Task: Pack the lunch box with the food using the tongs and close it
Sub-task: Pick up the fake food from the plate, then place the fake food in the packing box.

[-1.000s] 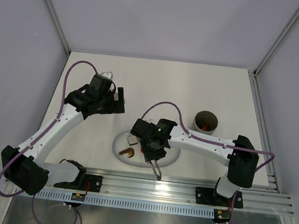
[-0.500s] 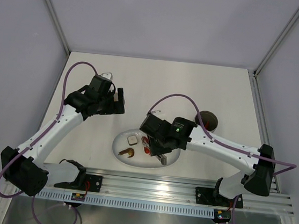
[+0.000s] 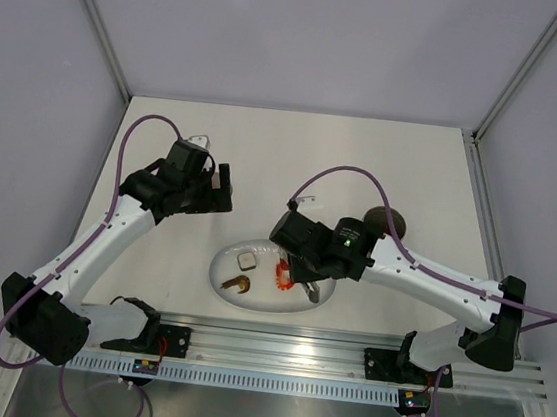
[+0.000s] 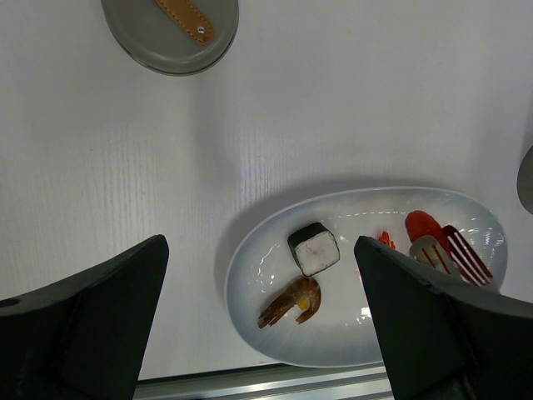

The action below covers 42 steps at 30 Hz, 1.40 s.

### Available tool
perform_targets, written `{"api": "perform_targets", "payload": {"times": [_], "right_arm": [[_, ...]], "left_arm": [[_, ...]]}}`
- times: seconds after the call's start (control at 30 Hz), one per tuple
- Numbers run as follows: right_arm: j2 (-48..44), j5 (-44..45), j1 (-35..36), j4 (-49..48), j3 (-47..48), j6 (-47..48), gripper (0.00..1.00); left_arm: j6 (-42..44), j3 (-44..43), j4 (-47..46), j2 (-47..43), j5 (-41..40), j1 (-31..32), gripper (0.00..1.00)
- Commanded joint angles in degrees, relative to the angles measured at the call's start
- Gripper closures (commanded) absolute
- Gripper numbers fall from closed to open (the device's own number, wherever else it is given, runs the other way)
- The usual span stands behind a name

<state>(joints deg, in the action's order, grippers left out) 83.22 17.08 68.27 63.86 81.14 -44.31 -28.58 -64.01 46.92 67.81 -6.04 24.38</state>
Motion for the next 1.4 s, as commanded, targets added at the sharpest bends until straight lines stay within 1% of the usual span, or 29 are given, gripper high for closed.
{"api": "perform_targets", "payload": {"times": [0.0,0.03,0.2,0.23,0.6,0.77,0.9,1.03,1.37], "right_arm": [[-4.38,7.87,0.37,3.72,5.33,-2.0,0.9],[-4.64,10.23,0.29,5.91,6.12,-2.26,0.9],[-7.54,15.87,-1.03,11.98,8.68,-5.07,0.91],[-7.89,17.88,-1.29,14.69,8.85,-5.95,0.91],[-15.8,26.16,-3.41,29.13,8.33,-16.41,0.9],[-20.02,27.74,-3.58,29.66,6.05,-17.91,0.9],[-23.09,28.8,-3.58,27.2,2.36,-16.24,0.91],[-23.28,30.46,-3.67,29.65,0.6,-17.83,0.9],[-24.33,28.8,-6.21,29.75,-4.94,-20.63,0.9]], "left_arm": [[-0.16,-1.29,-1.3,-0.58,0.24,-0.21,0.01],[-0.08,-1.38,-1.3,-0.4,0.24,-0.3,0.01],[-0.16,-1.56,-1.48,-0.14,0.59,-0.3,0.01],[-0.16,-1.73,-1.48,-0.05,0.68,-0.3,0.01],[-0.25,-1.56,-1.92,0.3,1.3,-0.21,0.01],[-0.25,-1.38,-2.09,0.3,1.47,-0.3,0.01],[-0.51,-1.21,-2.44,0.48,2.09,-0.3,0.01],[-0.6,-1.38,-2.44,0.74,2.35,-0.3,0.01],[-0.6,-1.82,-2.09,1.01,2.35,-0.3,0.01]]}}
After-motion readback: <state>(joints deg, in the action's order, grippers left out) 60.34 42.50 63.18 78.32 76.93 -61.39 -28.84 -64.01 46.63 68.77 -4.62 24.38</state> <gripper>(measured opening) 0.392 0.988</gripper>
